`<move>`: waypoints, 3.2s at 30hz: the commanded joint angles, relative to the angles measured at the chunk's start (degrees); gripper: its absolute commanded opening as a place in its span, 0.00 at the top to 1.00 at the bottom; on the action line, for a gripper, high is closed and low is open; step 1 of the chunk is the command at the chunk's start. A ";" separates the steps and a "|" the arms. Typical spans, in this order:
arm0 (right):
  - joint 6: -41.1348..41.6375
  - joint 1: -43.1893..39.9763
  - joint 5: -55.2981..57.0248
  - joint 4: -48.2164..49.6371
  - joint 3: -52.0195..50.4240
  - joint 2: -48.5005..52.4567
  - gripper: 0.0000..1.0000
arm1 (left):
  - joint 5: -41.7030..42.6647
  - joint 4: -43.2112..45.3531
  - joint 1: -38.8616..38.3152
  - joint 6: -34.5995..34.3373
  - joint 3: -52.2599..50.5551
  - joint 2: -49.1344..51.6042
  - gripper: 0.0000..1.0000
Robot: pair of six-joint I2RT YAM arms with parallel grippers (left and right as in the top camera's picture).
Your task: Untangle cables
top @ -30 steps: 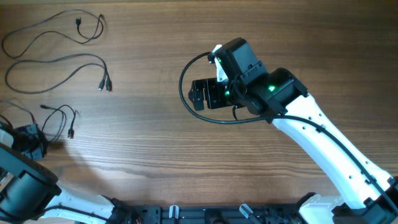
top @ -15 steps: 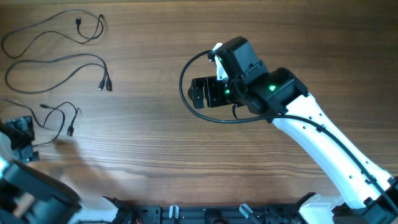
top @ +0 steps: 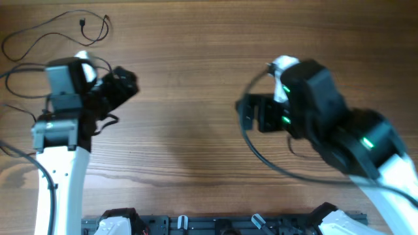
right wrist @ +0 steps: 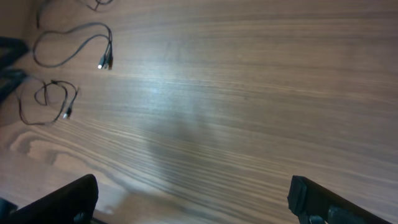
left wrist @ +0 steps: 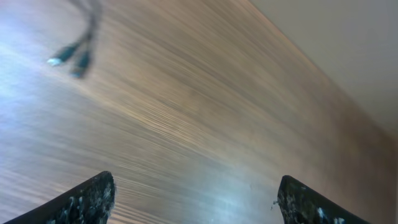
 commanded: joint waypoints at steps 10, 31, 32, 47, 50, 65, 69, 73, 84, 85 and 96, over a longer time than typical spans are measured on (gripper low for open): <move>7.34 -0.07 14.84 -7.54 -9.35 -27.93 0.00 | -2.16 -9.25 -10.88 5.81 0.61 -28.28 0.00; 9.84 -0.09 14.75 -7.56 -9.70 -29.46 0.00 | -2.16 -21.55 -10.88 5.81 0.61 -31.43 0.00; 9.84 -0.09 14.78 -7.56 -9.70 -29.49 0.00 | -2.16 -21.55 -10.88 5.84 0.61 -31.43 0.00; 8.79 -16.76 17.33 -8.94 -9.75 -32.70 0.00 | -2.16 -21.55 -10.88 5.81 0.61 -31.43 0.00; 5.31 -19.91 20.98 -10.03 -10.91 -34.91 0.00 | -2.16 -21.55 -10.88 5.81 0.61 -31.43 0.00; -38.84 -34.36 -7.17 44.81 -60.85 -58.18 0.00 | -2.16 -21.55 -10.88 5.81 0.61 -31.43 0.00; -38.62 -34.38 -6.71 52.57 -70.40 -65.33 0.00 | -2.16 -21.55 -10.88 5.84 0.61 -31.43 0.00; -32.06 -34.97 -3.04 58.64 -77.85 -68.85 0.00 | -2.16 -21.55 -10.88 5.84 0.63 -31.43 0.00; -31.95 -36.33 -1.66 66.97 -86.23 -68.85 0.00 | -2.16 -21.55 -10.88 5.84 0.61 -31.43 0.00; -31.87 -37.20 -1.81 66.88 -86.23 -68.85 0.00 | -2.16 -21.55 -10.88 5.81 0.61 -31.43 0.00; -33.24 -39.36 -2.19 66.82 -86.23 -68.85 0.00 | -2.16 -21.55 -10.88 5.84 0.63 -31.43 0.00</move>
